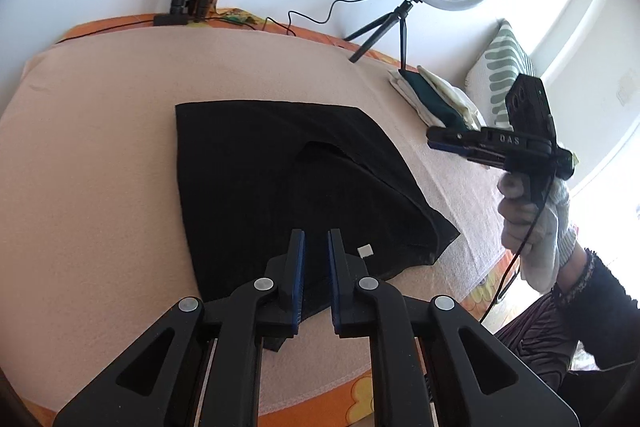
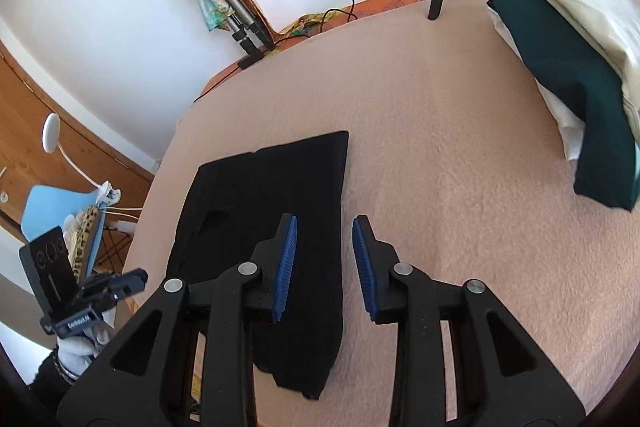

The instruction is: Fold small clothes

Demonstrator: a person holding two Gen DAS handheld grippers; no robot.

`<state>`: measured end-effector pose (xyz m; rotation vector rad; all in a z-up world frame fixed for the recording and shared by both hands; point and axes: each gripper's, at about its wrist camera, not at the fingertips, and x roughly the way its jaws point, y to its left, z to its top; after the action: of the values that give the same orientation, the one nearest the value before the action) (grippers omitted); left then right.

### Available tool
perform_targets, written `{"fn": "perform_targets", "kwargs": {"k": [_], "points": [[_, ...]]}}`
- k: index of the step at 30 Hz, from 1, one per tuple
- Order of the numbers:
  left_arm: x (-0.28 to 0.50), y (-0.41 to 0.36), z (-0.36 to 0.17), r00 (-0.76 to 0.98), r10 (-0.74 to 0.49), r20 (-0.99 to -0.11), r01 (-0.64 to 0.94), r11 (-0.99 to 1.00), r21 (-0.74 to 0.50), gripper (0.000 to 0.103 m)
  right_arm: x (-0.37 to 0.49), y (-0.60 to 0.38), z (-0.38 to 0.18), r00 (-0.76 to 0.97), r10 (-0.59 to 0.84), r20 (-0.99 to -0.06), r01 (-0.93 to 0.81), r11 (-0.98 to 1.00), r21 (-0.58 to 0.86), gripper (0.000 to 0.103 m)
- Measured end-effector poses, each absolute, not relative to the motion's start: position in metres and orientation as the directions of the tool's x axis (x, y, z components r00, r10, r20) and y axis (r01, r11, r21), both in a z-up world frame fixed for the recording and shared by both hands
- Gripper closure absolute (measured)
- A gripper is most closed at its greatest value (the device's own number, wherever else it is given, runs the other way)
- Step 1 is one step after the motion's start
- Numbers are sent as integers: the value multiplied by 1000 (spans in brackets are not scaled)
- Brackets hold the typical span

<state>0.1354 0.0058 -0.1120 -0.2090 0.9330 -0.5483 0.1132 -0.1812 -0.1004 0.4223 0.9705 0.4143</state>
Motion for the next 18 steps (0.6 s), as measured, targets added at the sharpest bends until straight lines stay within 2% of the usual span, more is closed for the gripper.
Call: {"fn": "perform_targets", "kwargs": {"k": [4, 9, 15, 16, 17, 18], "points": [[150, -12, -123, 430, -536, -726, 383, 837, -391, 94, 153, -181, -118, 464, 567, -681, -113, 800, 589, 72], [150, -17, -135, 383, -541, -748, 400, 828, -394, 94, 183, -175, -145, 417, 577, -702, -70, 791, 608, 72], [148, -8, -149, 357, -532, -768, 376, 834, -403, 94, 197, -169, -153, 408, 617, -673, -66, 755, 652, 73], [147, -8, -150, 356, -531, -769, 377, 835, -402, 94, 198, -166, -152, 412, 609, -677, -77, 764, 641, 76], [146, -8, -150, 358, -531, -768, 380, 834, -400, 94, 199, -162, -152, 406, 609, -681, -90, 768, 634, 91], [143, -8, -150, 361, -529, -768, 383, 835, -396, 94, 199, -158, -150, 410, 589, -697, -97, 788, 608, 96]]}}
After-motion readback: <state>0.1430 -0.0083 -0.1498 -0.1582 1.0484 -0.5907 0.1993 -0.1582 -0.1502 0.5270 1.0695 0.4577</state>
